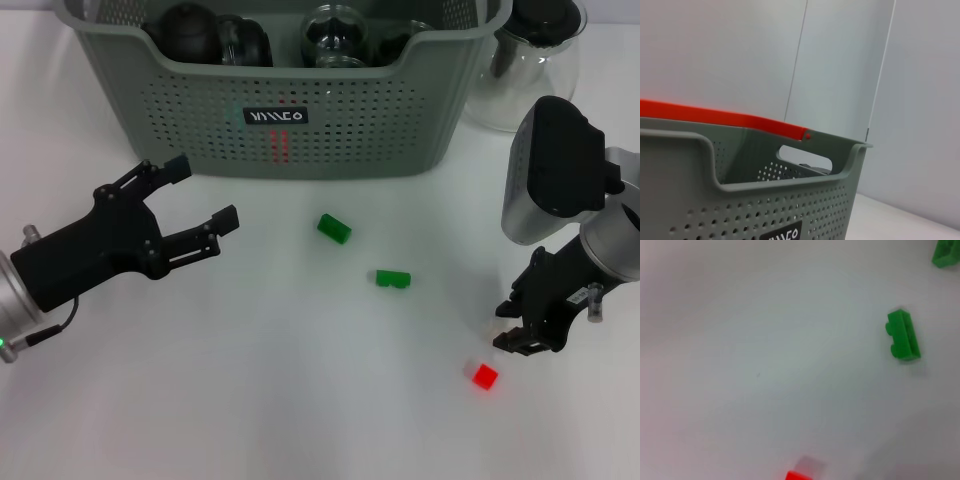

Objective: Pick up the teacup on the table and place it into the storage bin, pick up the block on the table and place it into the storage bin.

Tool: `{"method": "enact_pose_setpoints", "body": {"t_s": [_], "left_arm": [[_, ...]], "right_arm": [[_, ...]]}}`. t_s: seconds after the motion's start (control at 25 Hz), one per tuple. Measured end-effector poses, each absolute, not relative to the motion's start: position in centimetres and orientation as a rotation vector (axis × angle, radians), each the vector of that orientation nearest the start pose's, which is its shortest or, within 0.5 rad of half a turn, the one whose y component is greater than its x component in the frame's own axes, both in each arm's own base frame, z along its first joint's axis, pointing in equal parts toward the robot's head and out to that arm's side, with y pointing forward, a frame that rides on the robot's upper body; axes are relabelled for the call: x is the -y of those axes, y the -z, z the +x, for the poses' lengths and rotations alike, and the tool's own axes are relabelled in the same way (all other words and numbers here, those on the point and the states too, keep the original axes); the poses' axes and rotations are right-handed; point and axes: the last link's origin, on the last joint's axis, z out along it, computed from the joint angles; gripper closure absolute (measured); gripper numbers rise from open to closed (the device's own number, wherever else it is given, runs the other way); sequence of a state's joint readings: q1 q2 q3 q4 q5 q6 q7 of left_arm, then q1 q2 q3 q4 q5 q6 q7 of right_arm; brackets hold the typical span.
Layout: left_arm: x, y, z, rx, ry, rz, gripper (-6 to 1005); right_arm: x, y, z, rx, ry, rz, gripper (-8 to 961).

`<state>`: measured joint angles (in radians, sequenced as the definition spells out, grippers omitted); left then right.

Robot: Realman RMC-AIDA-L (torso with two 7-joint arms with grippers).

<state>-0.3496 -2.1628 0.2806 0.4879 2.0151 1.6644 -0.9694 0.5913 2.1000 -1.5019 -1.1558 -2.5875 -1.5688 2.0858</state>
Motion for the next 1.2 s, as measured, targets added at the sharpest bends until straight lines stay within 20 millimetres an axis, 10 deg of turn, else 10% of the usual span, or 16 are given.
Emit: {"method": "enact_pose_setpoints", "body": {"t_s": [0.6, 0.88, 1.2], "left_arm": [[-25.4, 1.4, -31.3, 0.609, 0.976, -2.347, 50], [-25.4, 1.4, -31.4, 0.614, 0.969, -2.343, 50], [-25.5, 1.4, -31.3, 0.607, 0.970, -2.345, 50]], "right_arm": [[-32.3, 3.4, 21.0, -0.467, 0.733, -2.958, 774], [-31.6, -2.8, 16.2, -0.282, 0.023, -3.121, 778], [-35.7, -5.7, 10.9, -0.203, -0.583, -2.778, 767]]}}
